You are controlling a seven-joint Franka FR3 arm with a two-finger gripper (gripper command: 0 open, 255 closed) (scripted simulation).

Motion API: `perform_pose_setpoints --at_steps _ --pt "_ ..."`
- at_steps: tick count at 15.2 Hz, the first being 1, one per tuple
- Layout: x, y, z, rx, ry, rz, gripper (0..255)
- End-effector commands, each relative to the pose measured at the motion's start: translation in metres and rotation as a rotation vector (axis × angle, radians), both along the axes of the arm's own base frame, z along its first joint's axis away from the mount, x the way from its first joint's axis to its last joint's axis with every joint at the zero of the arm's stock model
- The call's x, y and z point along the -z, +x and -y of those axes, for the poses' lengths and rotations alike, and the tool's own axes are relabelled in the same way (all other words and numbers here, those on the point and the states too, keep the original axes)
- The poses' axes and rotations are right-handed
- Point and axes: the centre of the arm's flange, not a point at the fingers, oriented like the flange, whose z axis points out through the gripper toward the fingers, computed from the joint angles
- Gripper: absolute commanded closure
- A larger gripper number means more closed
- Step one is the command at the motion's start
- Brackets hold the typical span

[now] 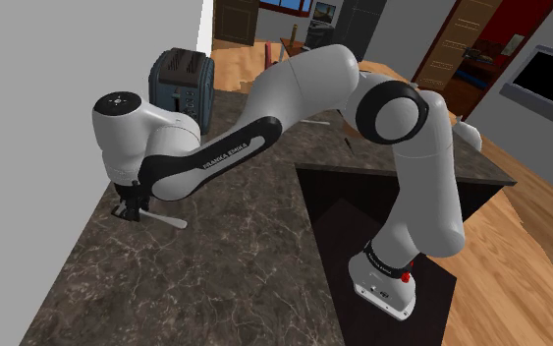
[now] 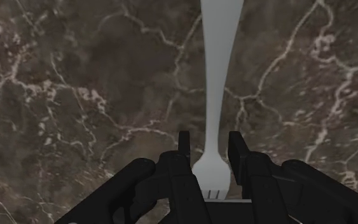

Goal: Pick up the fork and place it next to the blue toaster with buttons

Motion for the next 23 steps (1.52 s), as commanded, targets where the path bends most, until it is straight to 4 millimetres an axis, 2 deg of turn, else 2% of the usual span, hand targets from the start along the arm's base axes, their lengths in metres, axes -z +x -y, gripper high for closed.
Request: perform_pose_setpoints --at_steps 1,23 --pt "-0.010 0.000 0.000 0.000 0.000 0.000 255" --pt "-0.126 0.000 0.000 0.000 0.000 0.000 255"
